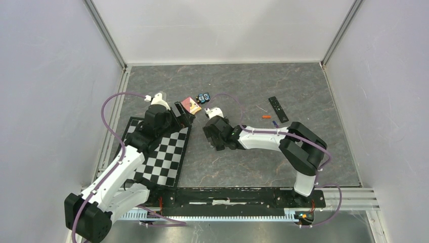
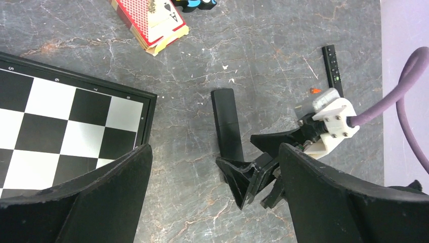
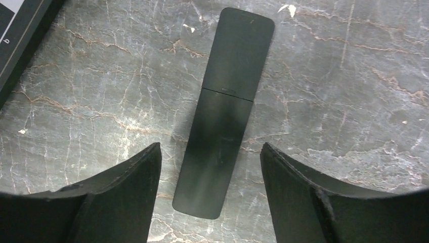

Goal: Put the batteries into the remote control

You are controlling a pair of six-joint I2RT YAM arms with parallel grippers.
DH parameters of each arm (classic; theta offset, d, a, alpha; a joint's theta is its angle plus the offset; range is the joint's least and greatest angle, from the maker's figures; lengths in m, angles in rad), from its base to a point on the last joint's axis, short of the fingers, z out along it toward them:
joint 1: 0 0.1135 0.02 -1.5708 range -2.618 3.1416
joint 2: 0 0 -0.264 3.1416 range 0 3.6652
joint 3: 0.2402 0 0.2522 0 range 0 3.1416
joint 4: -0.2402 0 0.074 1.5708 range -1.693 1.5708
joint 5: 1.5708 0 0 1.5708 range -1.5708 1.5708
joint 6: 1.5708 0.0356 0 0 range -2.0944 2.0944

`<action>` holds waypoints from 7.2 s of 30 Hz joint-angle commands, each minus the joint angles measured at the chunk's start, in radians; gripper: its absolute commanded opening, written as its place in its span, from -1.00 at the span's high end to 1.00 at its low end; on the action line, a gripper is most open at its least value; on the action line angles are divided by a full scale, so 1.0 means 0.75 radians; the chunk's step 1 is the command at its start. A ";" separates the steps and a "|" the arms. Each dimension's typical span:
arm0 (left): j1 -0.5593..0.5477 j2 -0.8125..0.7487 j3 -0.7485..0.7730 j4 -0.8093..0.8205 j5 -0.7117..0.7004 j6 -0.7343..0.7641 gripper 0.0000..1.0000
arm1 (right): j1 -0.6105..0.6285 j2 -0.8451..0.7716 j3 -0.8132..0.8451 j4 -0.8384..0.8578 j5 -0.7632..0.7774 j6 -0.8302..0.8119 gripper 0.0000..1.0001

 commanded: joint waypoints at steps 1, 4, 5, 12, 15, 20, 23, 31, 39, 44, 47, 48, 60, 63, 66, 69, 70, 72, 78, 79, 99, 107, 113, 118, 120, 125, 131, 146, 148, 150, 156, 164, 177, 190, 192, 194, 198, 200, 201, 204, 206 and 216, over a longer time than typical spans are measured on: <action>0.001 -0.020 -0.007 -0.009 -0.043 -0.037 -0.99 | 0.017 0.067 0.095 -0.063 0.052 0.041 -0.45; 0.001 -0.015 -0.008 -0.009 -0.041 -0.036 -0.99 | 0.016 0.084 0.101 -0.088 0.083 0.051 -0.34; 0.001 -0.014 -0.007 -0.007 -0.040 -0.036 -0.99 | 0.016 0.088 0.101 -0.095 0.094 0.051 -0.31; 0.001 0.006 -0.009 0.006 -0.027 -0.045 -0.99 | 0.012 0.120 0.109 -0.122 0.071 0.065 -0.02; 0.001 0.012 -0.008 0.011 -0.022 -0.046 -0.99 | 0.002 0.128 0.099 -0.125 0.007 0.087 0.32; 0.001 0.051 -0.016 0.052 0.024 -0.054 -0.99 | 0.000 0.064 0.010 -0.025 -0.014 0.103 0.40; 0.002 0.104 -0.014 0.085 0.073 -0.063 -0.99 | -0.013 -0.026 -0.067 0.079 -0.005 0.084 0.40; 0.001 0.269 -0.021 0.258 0.376 -0.076 -0.99 | -0.062 -0.287 -0.306 0.398 -0.051 -0.092 0.39; -0.005 0.463 -0.013 0.464 0.674 -0.120 -0.99 | -0.134 -0.468 -0.467 0.610 -0.246 -0.219 0.39; -0.012 0.538 -0.019 0.550 0.727 -0.202 -0.99 | -0.145 -0.520 -0.486 0.656 -0.330 -0.286 0.39; -0.012 0.562 -0.051 0.681 0.777 -0.277 -0.97 | -0.151 -0.514 -0.448 0.644 -0.322 -0.232 0.39; -0.014 0.561 -0.067 0.724 0.780 -0.297 -0.95 | -0.155 -0.513 -0.432 0.634 -0.316 -0.194 0.39; -0.071 0.581 -0.093 0.929 0.703 -0.366 -0.04 | -0.159 -0.518 -0.363 0.664 -0.471 0.050 0.39; -0.086 0.604 -0.079 0.938 0.713 -0.368 0.28 | -0.160 -0.519 -0.357 0.666 -0.471 0.067 0.39; -0.091 0.613 -0.085 0.964 0.745 -0.349 0.74 | -0.171 -0.522 -0.347 0.661 -0.533 0.064 0.37; -0.090 0.600 -0.088 0.962 0.771 -0.266 0.96 | -0.230 -0.547 -0.349 0.622 -0.672 0.034 0.11; -0.089 0.586 -0.089 0.959 0.781 -0.228 0.96 | -0.257 -0.569 -0.353 0.600 -0.730 0.002 -0.04; -0.090 0.561 -0.090 0.959 0.818 -0.169 0.96 | -0.307 -0.623 -0.371 0.558 -0.842 -0.097 -0.41; -0.093 0.502 -0.121 1.138 1.051 -0.111 0.96 | -0.477 -0.719 -0.269 0.372 -1.190 -0.370 -0.89; -0.098 0.495 -0.140 1.223 1.090 -0.144 0.96 | -0.499 -0.709 -0.238 0.360 -1.242 -0.376 -0.89; -0.174 0.275 -0.139 1.225 1.321 -0.019 0.96 | -0.549 -0.514 0.233 -0.157 -1.952 -0.767 0.10; -0.181 0.193 -0.120 1.193 1.292 -0.069 -0.10 | -0.551 -0.582 -0.011 0.735 -1.910 -0.031 1.00; -0.182 0.167 -0.136 1.266 1.209 -0.187 -0.55 | -0.551 -0.633 -0.207 1.405 -1.661 0.540 1.00; -0.181 0.150 -0.138 1.195 1.083 -0.164 -0.77 | -0.554 -0.622 -0.250 1.494 -1.480 0.695 1.00; -0.181 0.128 -0.138 1.117 1.010 -0.129 -0.83 | -0.560 -0.627 -0.264 1.507 -1.424 0.747 1.00; -0.182 0.065 -0.154 1.115 0.909 -0.187 -0.89 | -0.567 -0.677 -0.323 1.568 -1.311 0.833 1.00; -0.181 0.075 -0.152 1.295 0.928 -0.423 -0.89 | -0.569 -0.749 -0.507 1.705 -1.109 0.991 1.00; -0.185 0.249 -0.277 1.647 0.735 -0.775 -0.45 | -0.566 -0.791 -0.850 2.030 -0.678 1.194 1.00; -0.192 0.252 -0.279 1.647 0.712 -0.796 -0.35 | -0.566 -0.782 -0.847 2.018 -0.668 1.176 1.00; -0.199 0.254 -0.269 1.628 0.700 -0.799 -0.28 | -0.564 -0.771 -0.847 2.012 -0.662 1.165 1.00; -0.207 0.278 -0.239 1.591 0.717 -0.795 -0.01 | -0.551 -0.719 -0.837 2.001 -0.657 1.145 1.00; -0.206 0.209 -0.096 1.122 0.722 -0.533 0.82 | -0.552 -0.678 -0.881 1.998 -0.670 1.114 1.00; -0.205 0.219 -0.140 0.851 0.731 -0.473 0.96 | -0.581 -0.533 -1.239 2.213 -0.708 1.144 0.29; -0.203 0.302 -0.124 0.565 0.689 -0.309 0.96 | -0.584 -0.507 -1.256 1.990 -0.722 0.841 -0.50; -0.204 0.314 -0.087 0.510 0.711 -0.245 0.96 | -0.584 -0.534 -1.197 1.906 -0.814 0.716 -0.67; -0.204 0.323 -0.036 0.430 0.726 -0.154 0.96 | -0.584 -0.556 -1.146 1.794 -0.895 0.599 -0.78; -0.203 0.333 0.060 0.251 0.771 0.031 0.96 | -0.584 -0.591 -1.031 1.528 -1.074 0.283 -0.90; -0.203 0.336 0.104 0.188 0.791 0.101 0.96 | -0.583 -0.607 -0.966 1.400 -1.169 0.109 -0.89; -0.203 0.341 0.125 0.155 0.788 0.135 0.96 | -0.582 -0.629 -0.952 1.325 -1.178 0.018 -0.89; -0.203 0.358 0.193 0.039 0.797 0.238 0.96 | -0.576 -0.710 -0.935 1.193 -1.207 -0.300 -0.89; -0.203 0.379 0.234 -0.034 0.814 0.300 0.96 | -0.574 -0.746 -0.933 1.130 -1.209 -0.471 -0.90; -0.204 0.434 0.316 -0.155 0.825 0.388 0.96 | -0.534 -0.683 -0.900 1.127 -1.172 -0.777 -0.72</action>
